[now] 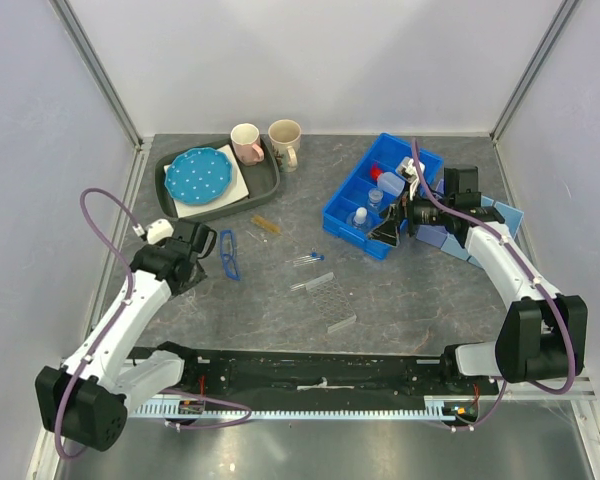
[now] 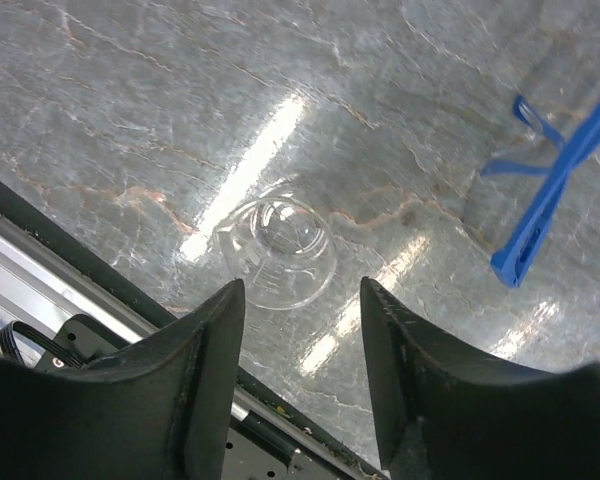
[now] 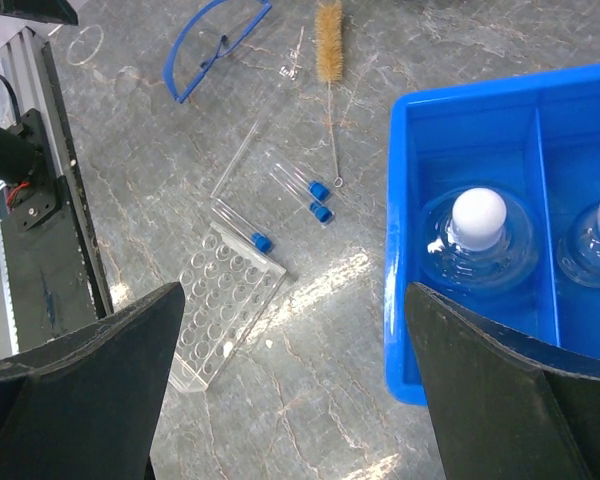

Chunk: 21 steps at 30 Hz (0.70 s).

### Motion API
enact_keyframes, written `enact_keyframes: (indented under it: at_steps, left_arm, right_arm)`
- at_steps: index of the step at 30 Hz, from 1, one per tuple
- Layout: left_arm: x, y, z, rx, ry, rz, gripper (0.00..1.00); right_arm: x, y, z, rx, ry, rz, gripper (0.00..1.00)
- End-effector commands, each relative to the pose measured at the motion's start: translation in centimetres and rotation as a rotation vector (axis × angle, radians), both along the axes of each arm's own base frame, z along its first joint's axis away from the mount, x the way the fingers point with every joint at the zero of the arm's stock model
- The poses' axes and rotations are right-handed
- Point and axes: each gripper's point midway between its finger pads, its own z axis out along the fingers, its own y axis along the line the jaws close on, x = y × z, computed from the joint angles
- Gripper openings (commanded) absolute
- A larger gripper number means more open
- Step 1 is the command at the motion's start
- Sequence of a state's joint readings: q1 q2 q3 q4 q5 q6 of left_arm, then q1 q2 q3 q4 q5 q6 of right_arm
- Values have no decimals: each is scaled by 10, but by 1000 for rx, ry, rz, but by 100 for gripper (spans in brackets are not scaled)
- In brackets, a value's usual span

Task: Organize the chemistry lab equipment

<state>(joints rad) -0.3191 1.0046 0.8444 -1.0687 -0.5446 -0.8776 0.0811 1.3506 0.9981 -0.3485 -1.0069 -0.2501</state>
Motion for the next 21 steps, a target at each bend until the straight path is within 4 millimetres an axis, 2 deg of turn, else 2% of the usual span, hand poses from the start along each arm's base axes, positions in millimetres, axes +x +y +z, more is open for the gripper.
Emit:
enact_keyframes:
  at_steps: [1, 2, 4, 6, 8, 12, 15, 21]
  left_arm:
    - [9, 16, 17, -2, -77, 42, 59]
    - [8, 8, 12, -59, -69, 35, 59]
    - [-1, 7, 7, -110, -51, 104, 58]
    - [-18, 13, 8, -99, -10, 163, 58]
    - [-26, 19, 13, -91, -22, 234, 58]
    - [-44, 25, 4, -86, -11, 315, 56]
    - [-45, 24, -4, -97, -6, 345, 46]
    - [-41, 24, -22, -91, 25, 370, 45]
  right_arm:
    - [-5, 6, 11, 39, -64, 63, 98]
    - [-5, 6, 10, 41, -62, 64, 98]
    - [-6, 6, 10, 41, -66, 70, 98]
    - [-7, 6, 9, 41, -62, 73, 98]
    - [-8, 6, 10, 40, -64, 78, 98]
    - [-9, 7, 11, 40, -57, 92, 98]
    - [-10, 7, 10, 33, -59, 96, 98]
    - [-12, 6, 10, 28, -62, 99, 98]
